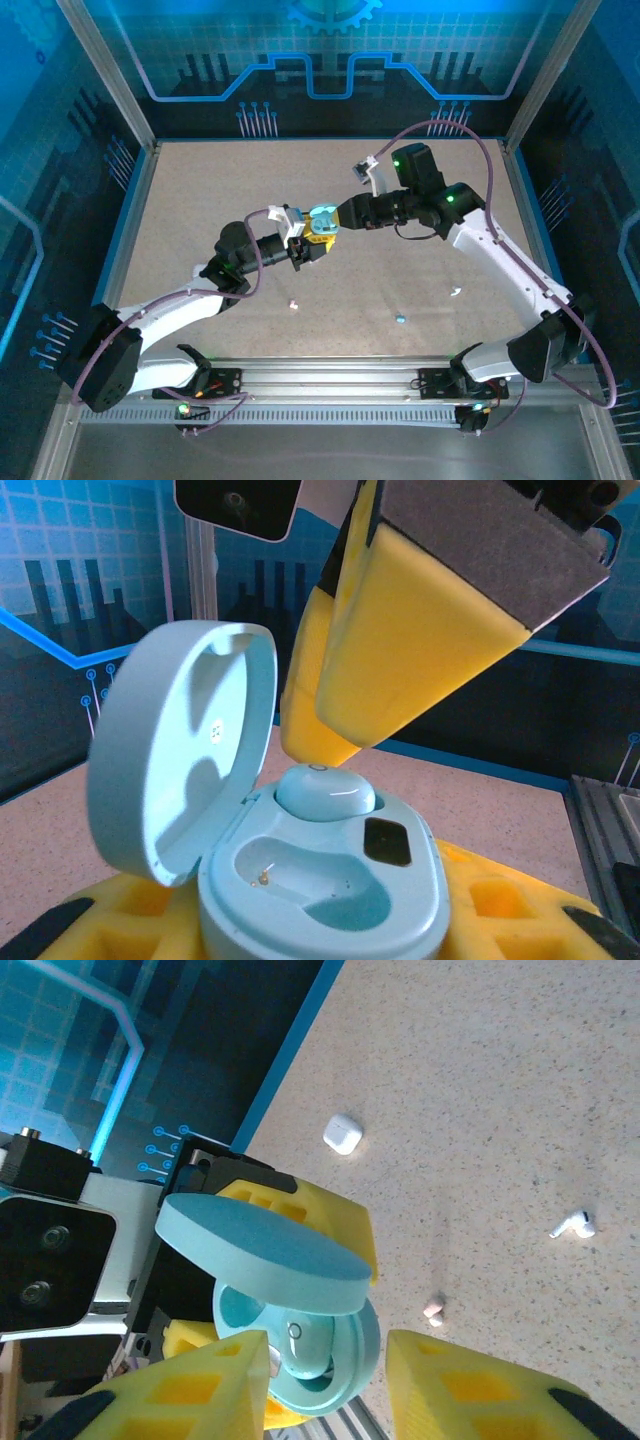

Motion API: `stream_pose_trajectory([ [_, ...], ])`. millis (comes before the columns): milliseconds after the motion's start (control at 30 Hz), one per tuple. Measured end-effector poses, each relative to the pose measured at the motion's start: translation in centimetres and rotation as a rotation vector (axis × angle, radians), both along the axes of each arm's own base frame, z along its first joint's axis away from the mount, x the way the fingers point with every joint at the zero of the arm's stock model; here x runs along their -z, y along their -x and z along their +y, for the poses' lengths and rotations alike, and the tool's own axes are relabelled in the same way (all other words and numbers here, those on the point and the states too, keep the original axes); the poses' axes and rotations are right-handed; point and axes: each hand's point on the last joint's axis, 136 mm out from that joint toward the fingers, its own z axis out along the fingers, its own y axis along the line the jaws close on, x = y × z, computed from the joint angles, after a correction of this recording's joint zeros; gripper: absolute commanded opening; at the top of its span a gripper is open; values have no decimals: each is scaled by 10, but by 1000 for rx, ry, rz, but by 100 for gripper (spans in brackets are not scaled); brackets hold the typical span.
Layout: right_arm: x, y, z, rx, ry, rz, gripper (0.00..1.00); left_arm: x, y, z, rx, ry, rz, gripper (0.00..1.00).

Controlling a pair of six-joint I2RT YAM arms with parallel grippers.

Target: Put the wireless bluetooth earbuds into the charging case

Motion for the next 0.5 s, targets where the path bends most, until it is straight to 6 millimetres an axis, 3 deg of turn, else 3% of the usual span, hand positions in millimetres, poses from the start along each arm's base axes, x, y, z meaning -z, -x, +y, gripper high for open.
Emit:
stream_pose_trajectory([
  [133,-16,2,-20,86,14,-63,40,-1,-1,1,-12,2,-1,31],
  [200,-21,5,-42,176,25,-90,42,-2,-2,3,-22,5,-5,31],
  [267,-13,7,-74,309,54,-74,43,-5,-1,5,-34,11,-12,31],
  [333,13,9,-104,434,86,-3,42,-9,0,7,-41,17,-21,31],
  [433,87,24,-137,567,185,201,43,-15,2,9,-45,26,-34,31],
  [500,139,43,-144,591,259,352,44,-18,4,11,-47,32,-42,31],
])
